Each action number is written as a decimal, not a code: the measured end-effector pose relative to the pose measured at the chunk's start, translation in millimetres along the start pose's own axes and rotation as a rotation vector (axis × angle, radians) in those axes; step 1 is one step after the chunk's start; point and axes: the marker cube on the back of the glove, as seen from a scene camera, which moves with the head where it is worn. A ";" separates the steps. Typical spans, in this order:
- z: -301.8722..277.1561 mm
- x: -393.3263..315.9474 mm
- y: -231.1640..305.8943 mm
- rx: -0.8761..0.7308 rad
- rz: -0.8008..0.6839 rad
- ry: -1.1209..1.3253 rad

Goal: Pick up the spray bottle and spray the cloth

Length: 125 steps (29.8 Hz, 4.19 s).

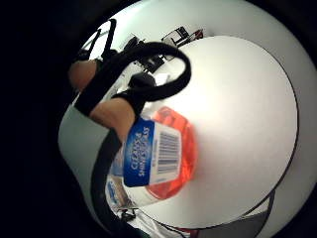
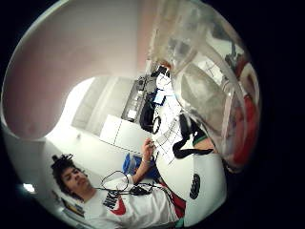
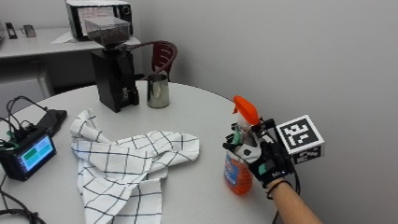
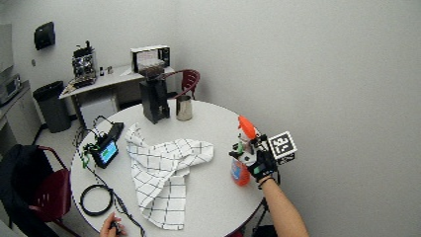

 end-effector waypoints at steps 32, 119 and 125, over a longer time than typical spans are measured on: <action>-59.9 -32.4 -5.3 -0.531 0.173 0.291; 48.0 -100.5 -66.3 -0.168 -0.135 -0.021; 61.4 -79.4 -67.3 -0.167 -0.122 -0.021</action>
